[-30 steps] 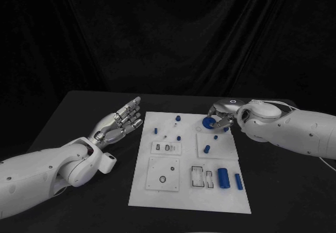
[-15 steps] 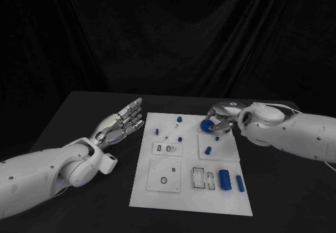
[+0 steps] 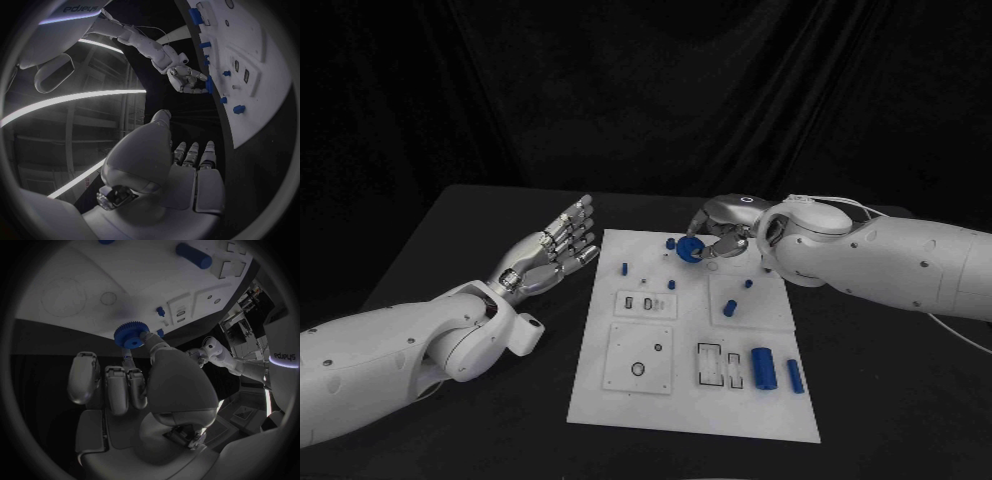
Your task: Assemble the parts on the task board
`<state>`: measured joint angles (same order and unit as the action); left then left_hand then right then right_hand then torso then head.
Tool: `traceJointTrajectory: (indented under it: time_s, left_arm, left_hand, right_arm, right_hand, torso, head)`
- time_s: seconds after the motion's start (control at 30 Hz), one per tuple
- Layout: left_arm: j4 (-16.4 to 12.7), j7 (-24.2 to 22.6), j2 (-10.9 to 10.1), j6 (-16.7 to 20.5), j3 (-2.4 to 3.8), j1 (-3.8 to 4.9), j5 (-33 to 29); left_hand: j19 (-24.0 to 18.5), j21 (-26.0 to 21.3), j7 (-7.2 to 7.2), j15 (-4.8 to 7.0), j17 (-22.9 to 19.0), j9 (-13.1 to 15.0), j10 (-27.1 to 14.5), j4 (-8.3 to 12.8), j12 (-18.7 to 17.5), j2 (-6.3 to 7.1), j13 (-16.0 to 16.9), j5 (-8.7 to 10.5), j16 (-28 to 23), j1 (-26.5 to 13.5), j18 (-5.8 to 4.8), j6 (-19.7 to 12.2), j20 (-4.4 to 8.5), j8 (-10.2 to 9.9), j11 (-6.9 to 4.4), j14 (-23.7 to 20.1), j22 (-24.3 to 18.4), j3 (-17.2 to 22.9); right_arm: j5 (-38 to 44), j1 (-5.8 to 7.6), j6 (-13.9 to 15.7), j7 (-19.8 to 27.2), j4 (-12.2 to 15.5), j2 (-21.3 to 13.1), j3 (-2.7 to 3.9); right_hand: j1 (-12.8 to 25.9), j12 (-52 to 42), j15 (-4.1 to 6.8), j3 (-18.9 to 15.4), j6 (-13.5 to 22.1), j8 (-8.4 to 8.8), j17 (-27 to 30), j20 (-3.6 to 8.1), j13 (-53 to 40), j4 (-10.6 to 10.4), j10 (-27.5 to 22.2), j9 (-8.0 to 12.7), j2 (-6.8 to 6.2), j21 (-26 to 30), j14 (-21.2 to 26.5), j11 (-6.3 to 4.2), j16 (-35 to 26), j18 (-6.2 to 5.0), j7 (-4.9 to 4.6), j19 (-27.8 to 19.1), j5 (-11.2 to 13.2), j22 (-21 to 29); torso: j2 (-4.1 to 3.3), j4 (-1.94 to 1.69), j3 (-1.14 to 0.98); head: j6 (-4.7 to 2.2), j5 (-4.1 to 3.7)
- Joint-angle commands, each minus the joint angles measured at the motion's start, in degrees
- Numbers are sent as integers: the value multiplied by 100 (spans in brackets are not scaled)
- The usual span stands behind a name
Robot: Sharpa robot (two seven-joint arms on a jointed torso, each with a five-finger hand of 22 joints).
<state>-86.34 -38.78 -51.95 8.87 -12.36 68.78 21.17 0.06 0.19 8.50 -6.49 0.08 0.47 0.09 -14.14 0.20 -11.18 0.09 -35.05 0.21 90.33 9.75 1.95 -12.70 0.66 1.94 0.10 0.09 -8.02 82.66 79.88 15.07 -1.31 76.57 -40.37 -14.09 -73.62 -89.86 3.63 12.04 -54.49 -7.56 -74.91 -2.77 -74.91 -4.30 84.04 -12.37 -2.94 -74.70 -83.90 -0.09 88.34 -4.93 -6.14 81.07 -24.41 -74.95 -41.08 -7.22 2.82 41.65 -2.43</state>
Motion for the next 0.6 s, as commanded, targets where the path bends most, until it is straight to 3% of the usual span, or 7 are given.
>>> traceJointTrajectory:
  time_s: [0.03, 0.33, 0.6]
  left_arm:
    - [0, -380, 23, -59, 5, 3, 2]
    - [13, -354, 57, -89, 5, 3, 2]
    - [28, -336, 83, -117, 5, 3, 2]
  left_hand:
    - [7, -10, 45, -36, -8, -2, -9, 6, -20, 0, -9, -20, -21, 20, 39, 17, -36, -23, 42, -10, 0, 22]
    - [7, -9, -64, -37, -8, 15, -9, 18, -20, 2, -9, -21, -21, 7, 39, 93, -40, -5, 54, -10, 1, 35]
    - [7, -9, -64, -37, -8, 15, -9, 18, -20, 2, -9, -21, -21, 7, 39, 93, -40, -5, 54, -10, 1, 35]
  right_arm:
    - [-134, -27, -49, 130, -129, 131, 4]
    - [-139, -134, -88, 220, -518, 551, 4]
    - [10, -184, -205, 165, -698, 763, 4]
  right_hand:
    - [-10, -14, -24, 23, -133, -777, -1364, -20, -1509, 0, 596, -1489, 5, -27, -570, 29, 17, 105, 166, 4, -13, -509]
    - [-30, -14, -33, 48, -63, -724, -1373, -25, -1509, 10, 596, -1482, -12, -4, -573, 49, 26, 101, 136, -8, -28, -503]
    - [-43, -14, -64, 88, 45, -616, -1363, -48, -1509, 9, 596, -1441, -28, 36, -570, 83, 15, 94, 94, -31, -20, -493]
  torso:
    - [-6, 3, 4]
    - [1, -23, -9]
    - [10, -13, -9]
  head:
    - [-2, 11]
    - [7, -15]
    - [7, -2]
